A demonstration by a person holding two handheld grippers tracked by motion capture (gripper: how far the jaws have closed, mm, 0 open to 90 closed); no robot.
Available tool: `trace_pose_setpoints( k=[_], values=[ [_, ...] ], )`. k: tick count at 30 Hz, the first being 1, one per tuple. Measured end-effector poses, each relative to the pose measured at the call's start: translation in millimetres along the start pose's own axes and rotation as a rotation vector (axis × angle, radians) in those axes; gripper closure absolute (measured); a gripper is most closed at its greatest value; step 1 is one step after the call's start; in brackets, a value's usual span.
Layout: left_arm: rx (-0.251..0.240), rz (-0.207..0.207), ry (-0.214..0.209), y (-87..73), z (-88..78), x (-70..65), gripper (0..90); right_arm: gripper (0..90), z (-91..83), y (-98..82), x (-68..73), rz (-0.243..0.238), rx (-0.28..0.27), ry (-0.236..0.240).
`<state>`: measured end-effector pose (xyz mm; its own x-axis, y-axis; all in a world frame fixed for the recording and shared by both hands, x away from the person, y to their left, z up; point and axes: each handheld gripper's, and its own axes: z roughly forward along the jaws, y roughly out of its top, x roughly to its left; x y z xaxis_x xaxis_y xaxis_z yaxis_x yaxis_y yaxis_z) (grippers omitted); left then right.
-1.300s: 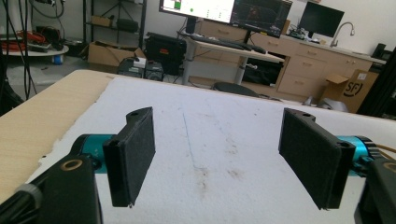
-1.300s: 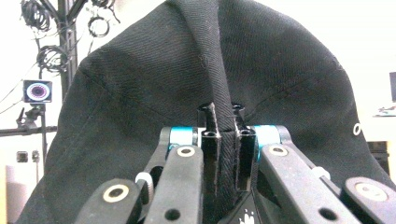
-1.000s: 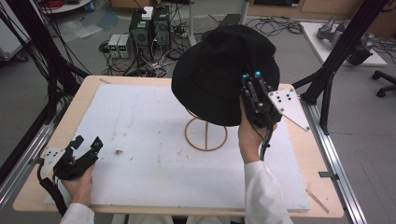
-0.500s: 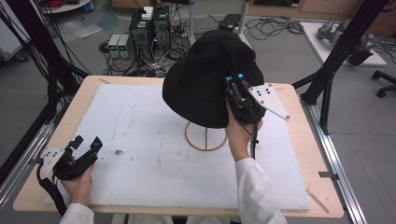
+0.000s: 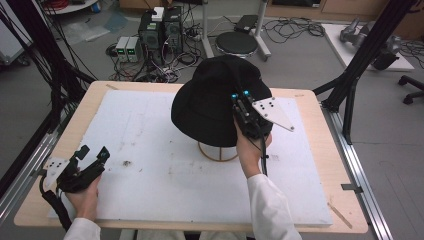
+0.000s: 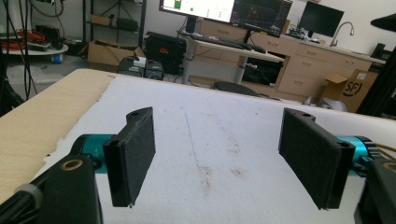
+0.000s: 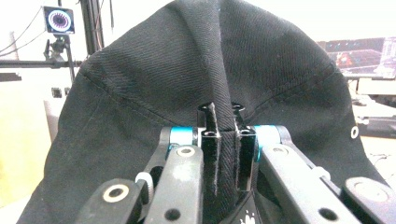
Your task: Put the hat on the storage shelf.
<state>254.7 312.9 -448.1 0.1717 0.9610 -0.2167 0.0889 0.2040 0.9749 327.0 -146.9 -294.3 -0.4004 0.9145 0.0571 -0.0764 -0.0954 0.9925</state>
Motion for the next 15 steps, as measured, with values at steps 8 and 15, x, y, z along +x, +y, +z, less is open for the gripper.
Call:
trace_pose_setpoints(
  k=[8,15],
  values=[
    [0.0,0.004,-0.001,-0.2,0.5,-0.5,27.6,85.5,-0.4,-4.0,-0.2,-0.004,0.019,0.013],
    [0.004,0.007,-0.003,-0.2,0.5,-0.8,27.6,84.8,-2.3,-4.6,-1.6,0.008,0.021,0.015]
  ],
)
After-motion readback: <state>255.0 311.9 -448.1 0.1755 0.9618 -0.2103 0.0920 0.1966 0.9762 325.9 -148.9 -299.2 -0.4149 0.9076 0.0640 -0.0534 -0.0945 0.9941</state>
